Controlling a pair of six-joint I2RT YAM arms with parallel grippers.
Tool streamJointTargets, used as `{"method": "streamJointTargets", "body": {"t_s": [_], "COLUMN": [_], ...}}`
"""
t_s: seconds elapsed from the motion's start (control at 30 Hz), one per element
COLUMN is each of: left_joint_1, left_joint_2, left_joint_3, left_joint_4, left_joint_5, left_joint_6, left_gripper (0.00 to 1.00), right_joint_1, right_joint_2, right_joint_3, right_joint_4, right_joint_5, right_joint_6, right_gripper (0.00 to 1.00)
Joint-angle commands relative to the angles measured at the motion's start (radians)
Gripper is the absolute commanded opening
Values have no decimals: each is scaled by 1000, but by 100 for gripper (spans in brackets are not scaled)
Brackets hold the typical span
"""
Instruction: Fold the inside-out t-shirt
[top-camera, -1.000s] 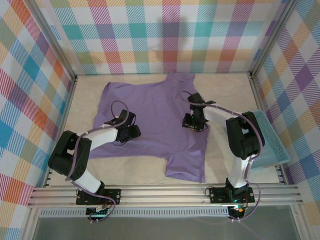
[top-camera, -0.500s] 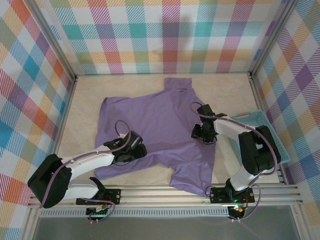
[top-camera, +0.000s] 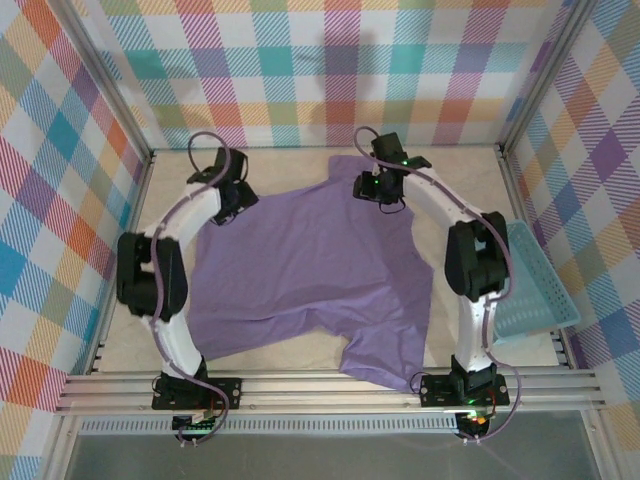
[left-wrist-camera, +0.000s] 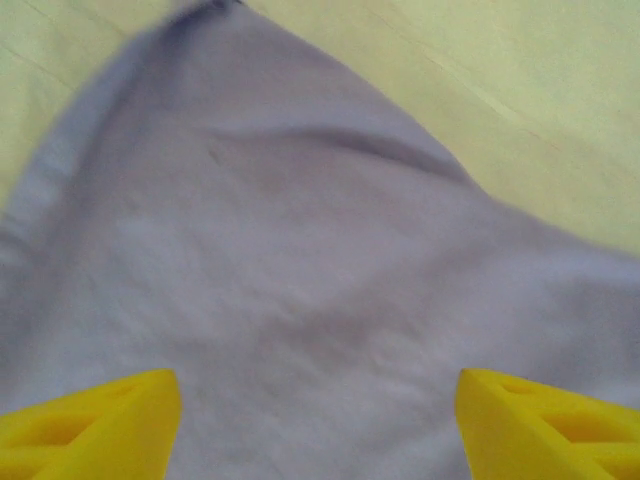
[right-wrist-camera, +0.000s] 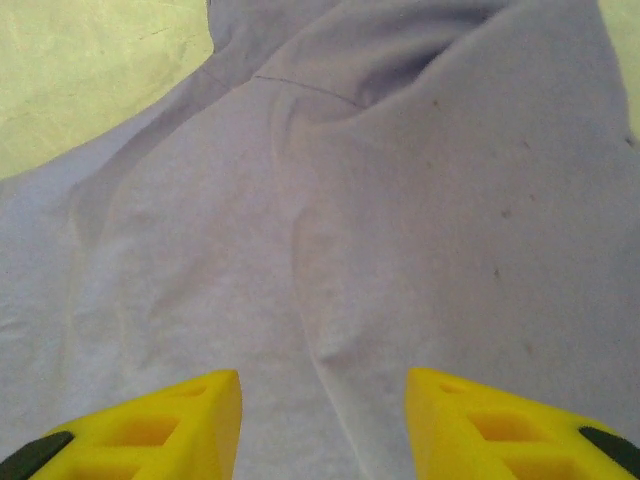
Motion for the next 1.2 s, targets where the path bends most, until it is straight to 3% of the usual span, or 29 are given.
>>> {"method": "streamJointTargets", "body": {"t_s": [0.0,0.23,0.43,0.6,0.7,0.8,0.93,1.17], "left_joint_1": [63,127,146,171,187,198,198,186], "left_joint_2": [123,416,539,579,581,544,436,153], "left_joint_3": [170,506,615,652,649,605,472,129], "left_joint_4": [-138,-257,-267,-271,-270,-250,-170,-14], "left_joint_5": [-64,-70,-49,-16,16,48,90,164], "left_joint_6": [76,129,146,145,144,134,126,92], "left_gripper": [72,73,71,55,40,24,12,8], "right_joint_1": [-6,-10,-12,-40,-72,-89,-93,-80], "right_joint_2": [95,339,394,420,405,364,302,64], "right_joint_3": [138,447,477,462,404,299,170,-223], "right_joint_4": [-61,-171,-169,-220,-243,-230,-205,-65], "right_joint_5": [-50,-57,-66,-44,-38,-28,-33,-79], "right_joint_6": [-93,-135,-146,-91,-29,9,27,51], "right_gripper": [48,48,48,47,43,38,32,29]}}
